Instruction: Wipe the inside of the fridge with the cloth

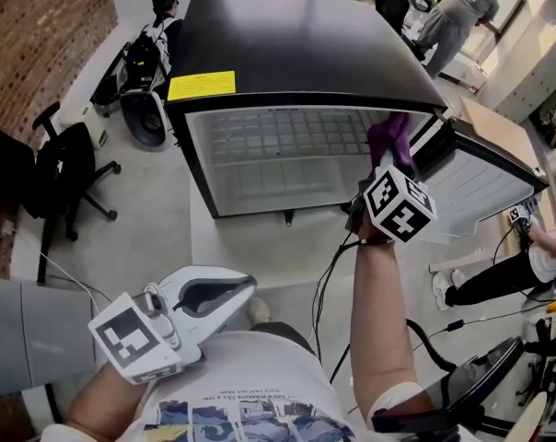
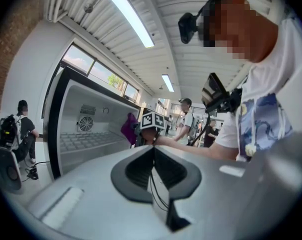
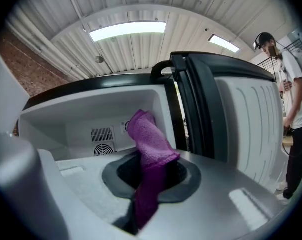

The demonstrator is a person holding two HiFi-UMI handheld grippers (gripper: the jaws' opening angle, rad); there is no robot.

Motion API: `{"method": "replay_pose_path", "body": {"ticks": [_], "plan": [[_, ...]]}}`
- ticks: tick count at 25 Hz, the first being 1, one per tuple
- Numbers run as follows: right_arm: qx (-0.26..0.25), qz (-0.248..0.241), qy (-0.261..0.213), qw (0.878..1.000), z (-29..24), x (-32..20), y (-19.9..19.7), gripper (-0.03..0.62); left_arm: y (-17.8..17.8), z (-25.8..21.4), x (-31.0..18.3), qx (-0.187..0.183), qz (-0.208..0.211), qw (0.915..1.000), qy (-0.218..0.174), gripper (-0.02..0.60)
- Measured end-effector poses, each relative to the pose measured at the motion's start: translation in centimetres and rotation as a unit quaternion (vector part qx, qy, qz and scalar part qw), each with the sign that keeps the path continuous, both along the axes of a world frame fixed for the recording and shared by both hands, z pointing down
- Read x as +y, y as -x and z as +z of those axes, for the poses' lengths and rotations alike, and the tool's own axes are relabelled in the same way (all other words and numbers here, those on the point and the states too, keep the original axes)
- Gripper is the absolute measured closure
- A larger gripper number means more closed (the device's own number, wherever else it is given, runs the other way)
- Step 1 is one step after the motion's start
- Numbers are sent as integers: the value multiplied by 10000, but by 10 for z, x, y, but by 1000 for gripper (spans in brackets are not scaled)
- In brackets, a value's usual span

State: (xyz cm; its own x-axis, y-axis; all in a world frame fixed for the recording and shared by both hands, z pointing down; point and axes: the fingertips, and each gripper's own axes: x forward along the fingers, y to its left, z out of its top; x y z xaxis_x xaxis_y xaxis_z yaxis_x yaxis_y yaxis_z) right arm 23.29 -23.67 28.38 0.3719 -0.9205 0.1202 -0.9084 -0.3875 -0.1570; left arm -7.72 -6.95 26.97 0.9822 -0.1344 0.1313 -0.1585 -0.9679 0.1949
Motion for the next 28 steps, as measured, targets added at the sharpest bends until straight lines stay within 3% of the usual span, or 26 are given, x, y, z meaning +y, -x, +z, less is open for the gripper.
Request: {"method": "replay_pose_path", "body": {"ticks": [6, 14, 19, 28], "plan": [[38, -30, 83, 10000, 1, -25, 1, 542, -4, -6, -3, 98, -113, 9997, 181, 574], [181, -126, 147, 9996, 0, -54, 2, 542, -6, 1, -5, 1, -107, 9999, -57, 574], [415, -139, 315, 9985, 3, -73, 2, 542, -17, -9, 5, 223, -57, 9995, 229, 574], [461, -170, 360, 9981, 4, -103, 2, 542, -15, -4, 17, 182, -136, 9997, 29, 574]]}}
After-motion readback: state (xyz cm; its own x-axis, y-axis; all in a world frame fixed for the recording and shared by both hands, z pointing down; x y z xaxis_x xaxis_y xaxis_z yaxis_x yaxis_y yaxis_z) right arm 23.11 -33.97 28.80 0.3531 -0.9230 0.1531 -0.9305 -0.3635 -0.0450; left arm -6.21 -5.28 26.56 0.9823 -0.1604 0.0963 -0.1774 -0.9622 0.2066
